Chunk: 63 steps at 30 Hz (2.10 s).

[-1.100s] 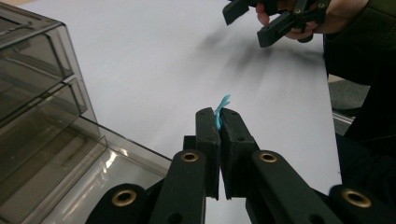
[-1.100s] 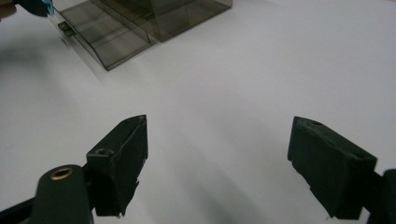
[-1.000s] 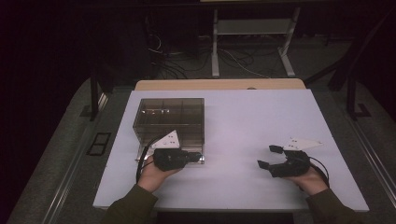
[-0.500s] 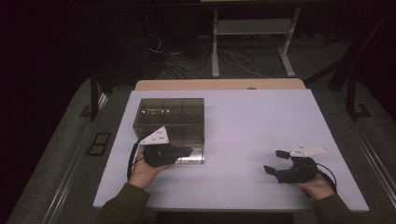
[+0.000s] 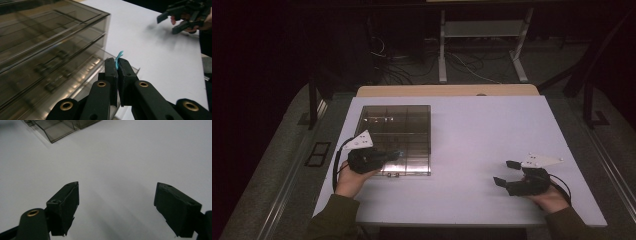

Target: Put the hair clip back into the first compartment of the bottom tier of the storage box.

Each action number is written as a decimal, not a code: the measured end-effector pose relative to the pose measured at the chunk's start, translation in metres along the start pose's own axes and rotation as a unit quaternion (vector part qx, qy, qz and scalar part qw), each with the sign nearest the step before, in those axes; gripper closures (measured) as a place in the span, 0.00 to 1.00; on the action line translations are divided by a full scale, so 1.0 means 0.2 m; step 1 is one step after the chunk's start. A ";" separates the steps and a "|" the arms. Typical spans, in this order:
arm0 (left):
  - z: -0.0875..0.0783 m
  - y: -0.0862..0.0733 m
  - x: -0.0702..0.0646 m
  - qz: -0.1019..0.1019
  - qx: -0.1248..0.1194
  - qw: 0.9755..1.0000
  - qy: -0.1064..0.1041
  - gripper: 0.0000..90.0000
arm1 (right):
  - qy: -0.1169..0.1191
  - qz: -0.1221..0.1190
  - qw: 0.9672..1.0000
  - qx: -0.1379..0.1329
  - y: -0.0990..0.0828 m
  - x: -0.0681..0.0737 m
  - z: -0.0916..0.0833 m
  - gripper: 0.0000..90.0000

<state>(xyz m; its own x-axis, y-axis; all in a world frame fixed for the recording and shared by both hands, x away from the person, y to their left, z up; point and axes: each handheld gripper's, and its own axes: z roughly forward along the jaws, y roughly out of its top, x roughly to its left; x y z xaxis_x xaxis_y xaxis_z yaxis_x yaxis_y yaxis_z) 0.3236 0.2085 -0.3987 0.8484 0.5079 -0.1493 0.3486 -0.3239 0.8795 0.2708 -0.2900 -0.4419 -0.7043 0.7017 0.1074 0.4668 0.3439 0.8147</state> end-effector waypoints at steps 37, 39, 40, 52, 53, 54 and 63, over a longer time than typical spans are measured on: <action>-0.22 -0.18 0.21 -0.043 0.032 0.995 0.082 0.95 | -0.004 -0.007 1.000 0.004 0.00 0.00 0.00 0.22; -0.21 -0.18 0.21 -0.043 0.041 0.995 0.082 0.95 | -0.005 -0.006 1.000 0.004 0.00 0.00 0.00 0.22; -0.20 -0.18 0.21 -0.044 0.044 0.995 0.082 0.95 | -0.005 -0.006 1.000 0.004 0.00 0.00 0.00 0.22; -0.13 -0.20 0.20 -0.042 0.094 0.991 0.086 0.95 | -0.007 -0.008 1.000 0.006 0.00 0.00 0.00 0.22; -0.12 -0.20 0.20 -0.042 0.097 0.991 0.087 0.95 | -0.007 -0.009 1.000 0.006 0.00 0.00 0.00 0.22; -0.12 -0.20 0.20 -0.042 0.103 0.990 0.089 0.95 | -0.007 -0.009 1.000 0.006 0.00 0.00 0.00 0.22; -0.10 -0.20 0.19 -0.034 0.127 0.986 0.102 0.92 | -0.008 -0.009 1.000 0.007 0.00 0.00 0.00 0.22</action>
<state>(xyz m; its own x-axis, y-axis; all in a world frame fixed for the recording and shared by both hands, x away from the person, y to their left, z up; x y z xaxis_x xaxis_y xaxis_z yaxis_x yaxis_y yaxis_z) 0.3348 0.2570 -0.4312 0.7316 0.6762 -0.0872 0.5120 -0.4604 0.7252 0.2705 -0.2894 -0.4424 -0.7039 0.7055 0.0826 0.4608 0.3651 0.8089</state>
